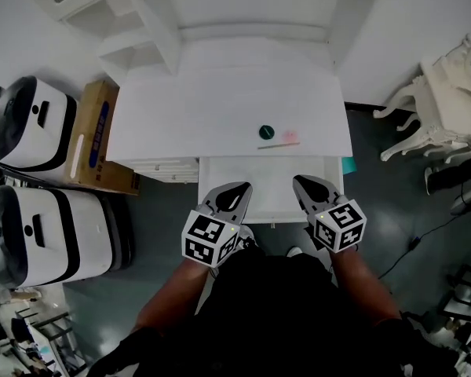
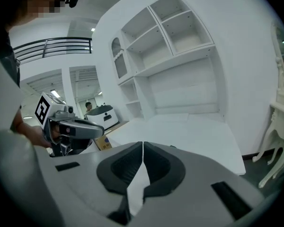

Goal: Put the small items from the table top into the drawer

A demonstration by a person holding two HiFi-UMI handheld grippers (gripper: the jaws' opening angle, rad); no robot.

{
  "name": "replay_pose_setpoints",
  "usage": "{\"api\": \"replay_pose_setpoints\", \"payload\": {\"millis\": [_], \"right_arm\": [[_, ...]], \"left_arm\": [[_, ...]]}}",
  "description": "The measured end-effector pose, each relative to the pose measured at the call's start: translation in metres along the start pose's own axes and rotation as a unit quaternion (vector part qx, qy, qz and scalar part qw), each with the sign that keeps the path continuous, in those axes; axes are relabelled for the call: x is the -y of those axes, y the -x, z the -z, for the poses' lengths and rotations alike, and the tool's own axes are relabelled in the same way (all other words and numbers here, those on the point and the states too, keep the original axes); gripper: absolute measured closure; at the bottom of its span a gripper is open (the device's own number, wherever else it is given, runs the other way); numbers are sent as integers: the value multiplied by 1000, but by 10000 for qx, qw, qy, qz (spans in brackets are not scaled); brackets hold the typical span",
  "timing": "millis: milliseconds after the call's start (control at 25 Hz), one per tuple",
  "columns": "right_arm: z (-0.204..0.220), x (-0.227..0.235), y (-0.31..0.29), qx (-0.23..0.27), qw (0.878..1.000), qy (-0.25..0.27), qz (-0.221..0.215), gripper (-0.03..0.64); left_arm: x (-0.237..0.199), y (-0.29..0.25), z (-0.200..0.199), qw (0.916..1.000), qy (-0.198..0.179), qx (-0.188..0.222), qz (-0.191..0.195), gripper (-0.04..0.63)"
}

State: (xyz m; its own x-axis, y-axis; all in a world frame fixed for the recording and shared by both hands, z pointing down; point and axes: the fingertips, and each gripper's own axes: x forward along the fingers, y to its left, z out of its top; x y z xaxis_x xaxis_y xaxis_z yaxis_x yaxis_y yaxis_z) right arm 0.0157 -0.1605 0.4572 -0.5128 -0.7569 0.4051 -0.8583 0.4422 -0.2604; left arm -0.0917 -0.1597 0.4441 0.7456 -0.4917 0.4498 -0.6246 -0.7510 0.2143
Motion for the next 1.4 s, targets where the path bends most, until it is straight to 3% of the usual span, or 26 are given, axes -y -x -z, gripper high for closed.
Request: {"api": "replay_pose_setpoints", "payload": {"millis": [160, 480, 840, 1200, 1400], "right_arm": [[1, 1, -13, 14, 9997, -164, 176, 591], [15, 16, -32, -279, 9983, -6, 513, 591], [22, 70, -65, -547, 9943, 481, 782, 591], [43, 116, -102, -1159, 9874, 970, 464, 589], [64, 144, -120, -1431, 9830, 1133, 220, 584]], "left_arm": [[-18, -9, 8, 9998, -44, -97, 175, 592], [-29, -23, 15, 9984, -82, -320, 461, 592], [-41, -32, 30, 9990, 101, -430, 65, 592], [-42, -54, 34, 9956, 603, -430, -577, 592], [-38, -65, 33, 9928, 691, -494, -845, 592]]}}
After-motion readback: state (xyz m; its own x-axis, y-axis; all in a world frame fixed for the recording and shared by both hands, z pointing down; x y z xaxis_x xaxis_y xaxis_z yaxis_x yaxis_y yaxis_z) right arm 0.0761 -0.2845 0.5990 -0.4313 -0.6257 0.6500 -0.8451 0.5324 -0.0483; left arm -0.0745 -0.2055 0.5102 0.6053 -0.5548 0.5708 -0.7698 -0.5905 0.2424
